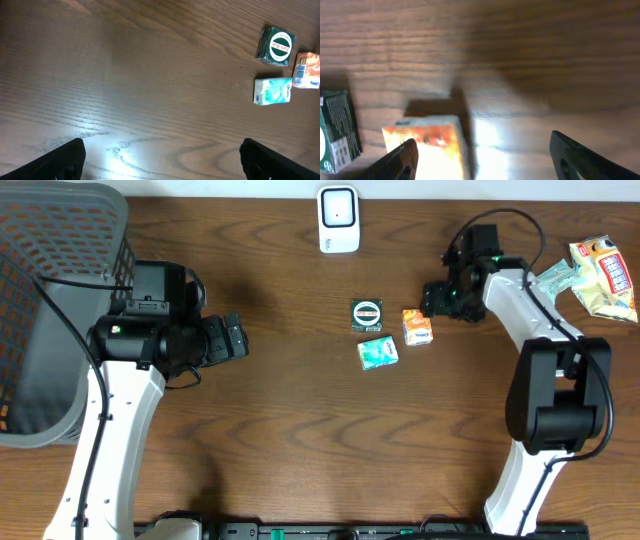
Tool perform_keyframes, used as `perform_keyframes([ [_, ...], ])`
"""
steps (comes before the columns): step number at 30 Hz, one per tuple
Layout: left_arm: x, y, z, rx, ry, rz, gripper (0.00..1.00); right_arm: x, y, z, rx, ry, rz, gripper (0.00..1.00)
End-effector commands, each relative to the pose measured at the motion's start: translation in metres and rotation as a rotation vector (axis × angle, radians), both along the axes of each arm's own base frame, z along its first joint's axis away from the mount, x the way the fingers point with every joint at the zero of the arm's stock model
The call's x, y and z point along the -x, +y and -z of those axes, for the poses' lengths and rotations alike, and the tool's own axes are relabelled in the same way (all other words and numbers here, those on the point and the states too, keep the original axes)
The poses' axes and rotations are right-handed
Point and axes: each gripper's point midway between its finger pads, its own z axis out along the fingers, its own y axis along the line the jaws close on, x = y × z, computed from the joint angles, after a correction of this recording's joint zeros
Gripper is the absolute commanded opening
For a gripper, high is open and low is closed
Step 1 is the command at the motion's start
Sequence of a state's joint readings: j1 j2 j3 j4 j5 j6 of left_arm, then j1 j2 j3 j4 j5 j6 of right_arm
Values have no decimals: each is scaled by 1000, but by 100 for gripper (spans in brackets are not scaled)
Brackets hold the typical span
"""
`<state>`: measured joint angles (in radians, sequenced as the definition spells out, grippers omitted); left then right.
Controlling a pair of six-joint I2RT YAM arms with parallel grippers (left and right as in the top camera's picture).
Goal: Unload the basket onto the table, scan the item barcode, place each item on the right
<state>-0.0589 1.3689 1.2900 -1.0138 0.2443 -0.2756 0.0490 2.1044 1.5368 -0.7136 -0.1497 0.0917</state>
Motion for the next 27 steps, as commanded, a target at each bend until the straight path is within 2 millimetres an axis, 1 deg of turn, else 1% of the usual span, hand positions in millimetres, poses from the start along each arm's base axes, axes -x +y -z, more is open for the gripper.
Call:
perform_keyframes([
  [1,-1,3,-1,-9,-3,1,98,15,18,26,-91,54,-51,79],
  [3,-1,3,-1,-9,-3,1,98,16,23,29,-118,51,-60,79],
  [5,-1,3,-1,-9,-3,1,98,17,25,30,-128,50,-63,76],
  [6,-1,3,-1,-9,-3,1,98,18,25,31,-128,52,-63,69],
  [7,-1,3,-1,-10,-3,1,98,18,25,31,-128,53,-62,65],
  [8,-1,3,-1,-9,-3,1,98,19,25,31,-128,55,-62,57],
  [12,-1,3,-1,-9,-3,1,98,22,26,32,-136,67,-64,29],
  [13,-1,3,-1,-9,-3,1,98,24,28,32,-145,74,-66,17],
  [14,-1,3,-1,-9,-3,1,98,26,31,32,-164,84,-70,1],
  [16,-1,3,-1,-9,-3,1,98,29,39,29,-212,92,-81,1],
  [18,-1,3,-1,-9,-3,1,98,31,56,20,-323,93,-109,1],
  [19,-1,3,-1,-9,-3,1,98,31,63,15,-371,90,-121,1],
  [20,-1,3,-1,-9,-3,1,98,30,75,5,-457,82,-144,1],
  [21,-1,3,-1,-9,-3,1,98,30,83,-3,-522,73,-160,1],
  [22,-1,3,-1,-9,-3,1,98,29,92,-14,-599,56,-190,1],
  [23,-1,3,-1,-9,-3,1,98,27,107,-37,-751,17,-252,1],
  [26,-1,3,-1,-9,-3,1,98,28,123,-73,-967,-40,-336,1],
  [27,-1,3,-1,-9,-3,1,98,31,128,-92,-1073,-61,-381,1],
])
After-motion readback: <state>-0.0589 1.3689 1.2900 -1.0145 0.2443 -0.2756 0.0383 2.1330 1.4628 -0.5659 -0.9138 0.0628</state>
